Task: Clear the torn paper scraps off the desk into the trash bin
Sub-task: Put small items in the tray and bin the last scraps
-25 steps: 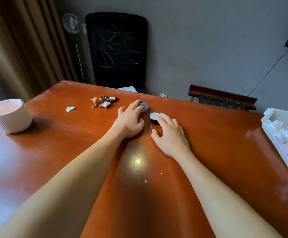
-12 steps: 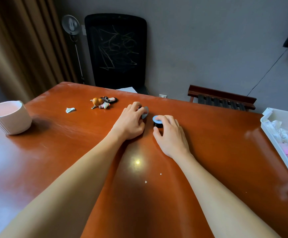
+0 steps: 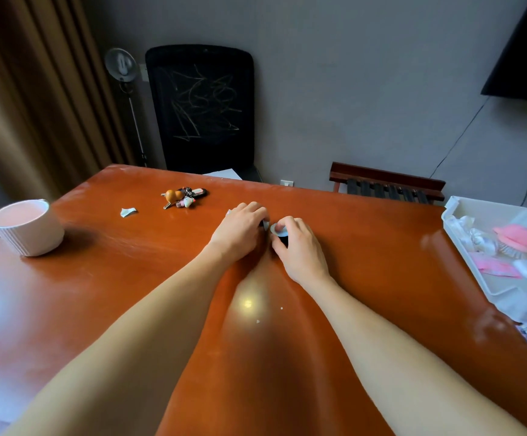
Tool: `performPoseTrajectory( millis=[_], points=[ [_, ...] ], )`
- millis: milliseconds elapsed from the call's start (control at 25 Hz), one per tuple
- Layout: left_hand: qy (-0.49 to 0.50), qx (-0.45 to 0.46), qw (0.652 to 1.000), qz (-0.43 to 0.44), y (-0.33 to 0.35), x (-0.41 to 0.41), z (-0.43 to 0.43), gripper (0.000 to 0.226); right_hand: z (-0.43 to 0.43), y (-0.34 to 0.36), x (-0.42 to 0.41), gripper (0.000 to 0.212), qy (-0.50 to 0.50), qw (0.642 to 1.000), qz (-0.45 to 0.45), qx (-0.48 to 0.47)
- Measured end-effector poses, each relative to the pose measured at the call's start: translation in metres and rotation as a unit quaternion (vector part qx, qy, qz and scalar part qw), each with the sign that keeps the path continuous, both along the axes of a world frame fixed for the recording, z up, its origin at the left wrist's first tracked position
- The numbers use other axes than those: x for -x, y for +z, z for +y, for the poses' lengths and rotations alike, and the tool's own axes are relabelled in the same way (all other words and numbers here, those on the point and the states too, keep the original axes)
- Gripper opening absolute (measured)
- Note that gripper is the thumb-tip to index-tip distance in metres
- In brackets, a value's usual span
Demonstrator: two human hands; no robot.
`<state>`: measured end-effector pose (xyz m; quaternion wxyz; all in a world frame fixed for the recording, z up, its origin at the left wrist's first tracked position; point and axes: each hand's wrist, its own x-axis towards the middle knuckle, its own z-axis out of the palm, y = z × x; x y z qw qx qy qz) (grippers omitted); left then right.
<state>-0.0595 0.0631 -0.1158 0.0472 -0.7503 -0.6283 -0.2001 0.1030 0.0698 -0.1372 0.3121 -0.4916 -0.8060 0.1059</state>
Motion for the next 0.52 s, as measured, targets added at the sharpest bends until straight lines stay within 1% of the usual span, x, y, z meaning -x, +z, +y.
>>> performPoseTrajectory(
  millis=[80, 160, 360, 520],
  points=[
    [0.012, -0.009, 1.0, 0.003, 0.004, -0.006, -0.007, 0.032, -0.002, 0.005, -0.005, 0.016, 0.007, 0.999, 0.027, 0.042],
    [0.017, -0.018, 1.0, -0.009, 0.01, -0.011, -0.015, 0.027, -0.005, 0.014, -0.016, 0.015, 0.011, 0.998, 0.035, 0.05],
    [0.018, -0.025, 0.999, 0.02, 0.025, -0.037, -0.038, 0.027, -0.018, 0.038, -0.056, 0.013, -0.008, 1.0, 0.004, 0.006],
    [-0.034, -0.012, 0.999, -0.038, 0.036, -0.078, -0.057, 0.027, -0.034, 0.065, -0.096, 0.016, -0.008, 1.0, -0.002, -0.022]
  ],
)
